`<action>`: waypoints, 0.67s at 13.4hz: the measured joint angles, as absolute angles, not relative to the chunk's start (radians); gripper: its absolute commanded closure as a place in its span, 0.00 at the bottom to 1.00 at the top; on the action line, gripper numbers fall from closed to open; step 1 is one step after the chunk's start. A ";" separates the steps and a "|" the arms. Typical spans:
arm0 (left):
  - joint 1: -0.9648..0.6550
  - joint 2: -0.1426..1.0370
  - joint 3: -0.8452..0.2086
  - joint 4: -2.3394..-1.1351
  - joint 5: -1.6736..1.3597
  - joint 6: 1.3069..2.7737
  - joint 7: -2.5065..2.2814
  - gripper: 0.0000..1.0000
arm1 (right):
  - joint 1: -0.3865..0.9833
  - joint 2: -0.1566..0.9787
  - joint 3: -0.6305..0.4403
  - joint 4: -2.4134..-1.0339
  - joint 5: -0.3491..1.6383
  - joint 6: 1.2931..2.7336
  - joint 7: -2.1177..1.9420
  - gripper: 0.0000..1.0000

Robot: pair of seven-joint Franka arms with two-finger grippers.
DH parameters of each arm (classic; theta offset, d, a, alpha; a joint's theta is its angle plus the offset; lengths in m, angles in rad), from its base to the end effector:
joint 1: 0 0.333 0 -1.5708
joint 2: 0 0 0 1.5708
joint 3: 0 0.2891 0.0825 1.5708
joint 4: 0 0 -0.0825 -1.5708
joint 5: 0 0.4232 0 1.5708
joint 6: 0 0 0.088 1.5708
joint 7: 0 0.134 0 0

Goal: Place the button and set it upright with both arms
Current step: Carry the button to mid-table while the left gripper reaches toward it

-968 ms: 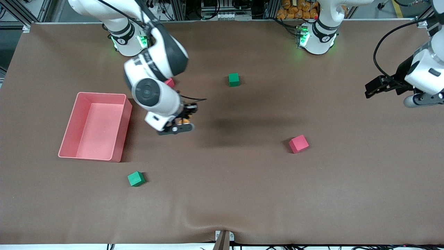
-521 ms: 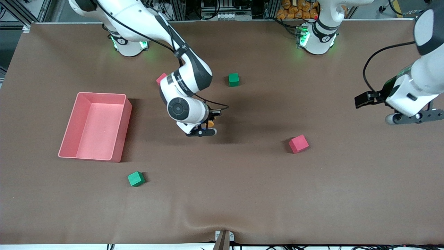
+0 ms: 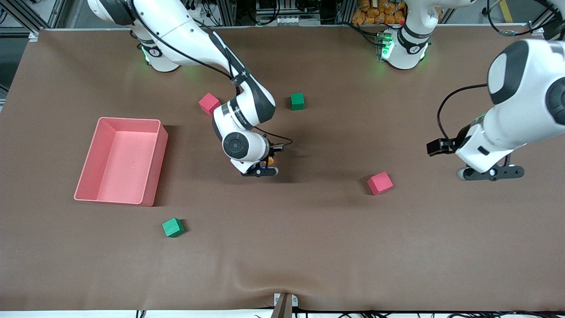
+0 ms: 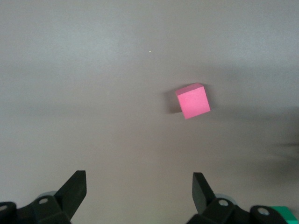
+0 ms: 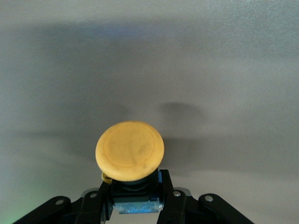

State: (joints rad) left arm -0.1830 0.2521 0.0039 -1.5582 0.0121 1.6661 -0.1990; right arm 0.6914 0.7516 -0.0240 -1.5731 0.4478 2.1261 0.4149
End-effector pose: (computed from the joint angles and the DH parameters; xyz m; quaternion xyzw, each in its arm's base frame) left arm 0.6404 -0.1146 0.4269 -0.9973 -0.0089 0.0695 0.0199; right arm 0.5209 0.4488 0.1141 -0.9811 0.0094 0.1688 0.0944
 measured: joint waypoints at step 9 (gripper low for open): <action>-0.282 0.335 0.002 -1.556 -0.043 1.739 -0.305 0.00 | 0.707 0.785 -0.021 -1.566 0.459 2.221 0.422 0.02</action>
State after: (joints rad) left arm -0.2816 0.3353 0.0016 -1.5562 -0.0426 1.7394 -0.3048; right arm 0.7067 0.7852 -0.0215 -1.5665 0.4587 2.2205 0.4224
